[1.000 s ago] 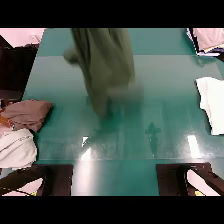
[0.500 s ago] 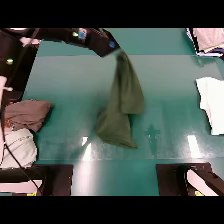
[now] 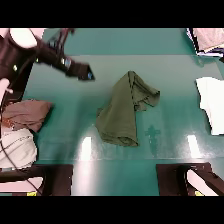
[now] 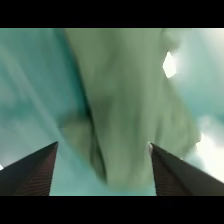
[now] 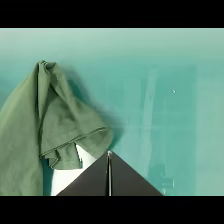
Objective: Fold the shirts.
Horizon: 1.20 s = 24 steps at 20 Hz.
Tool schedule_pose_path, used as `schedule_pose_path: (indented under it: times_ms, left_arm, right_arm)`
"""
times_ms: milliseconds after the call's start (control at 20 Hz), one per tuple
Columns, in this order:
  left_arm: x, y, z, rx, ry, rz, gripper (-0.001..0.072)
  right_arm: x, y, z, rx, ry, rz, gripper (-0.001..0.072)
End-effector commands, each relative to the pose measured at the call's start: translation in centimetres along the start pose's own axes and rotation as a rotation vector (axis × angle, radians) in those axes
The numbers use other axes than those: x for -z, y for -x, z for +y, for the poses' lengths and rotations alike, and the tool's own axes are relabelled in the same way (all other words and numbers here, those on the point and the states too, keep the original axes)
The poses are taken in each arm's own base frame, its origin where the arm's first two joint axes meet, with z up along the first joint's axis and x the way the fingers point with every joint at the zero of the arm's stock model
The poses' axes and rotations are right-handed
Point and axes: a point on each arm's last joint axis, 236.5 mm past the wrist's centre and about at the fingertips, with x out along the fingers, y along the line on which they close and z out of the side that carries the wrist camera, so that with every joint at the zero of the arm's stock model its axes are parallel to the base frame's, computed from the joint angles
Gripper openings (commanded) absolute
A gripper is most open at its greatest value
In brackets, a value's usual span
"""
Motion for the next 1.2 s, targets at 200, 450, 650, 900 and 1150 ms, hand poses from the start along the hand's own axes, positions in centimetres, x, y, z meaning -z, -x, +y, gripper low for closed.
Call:
schedule_pose_path:
  times_ms: [200,450,650,900,1150]
  left_arm:
    - [15.0,-7.0,-2.9,0.315,0.397,0.082,0.0664]
    - [18.0,-9.6,-4.8,0.368,0.447,0.113,0.0664]
    - [17.0,-11.8,-5.9,0.306,0.401,0.039,0.0663]
    - [14.2,-12.0,-5.3,0.29,0.464,-0.083,0.0546]
    - [12.0,-10.0,-5.4,0.317,0.415,-0.109,0.0025]
  right_arm:
    - [0.1,-0.1,0.0,-0.001,0.0,0.004,0.0023]
    - [0.1,-0.1,0.0,-0.001,-0.001,0.005,0.0023]
    - [0.2,-0.1,0.0,-0.001,-0.001,0.009,0.0023]
    - [0.3,-0.1,0.0,-0.001,-0.001,0.015,0.0023]
    - [1.1,-0.1,0.0,-0.003,-0.001,0.05,0.0023]
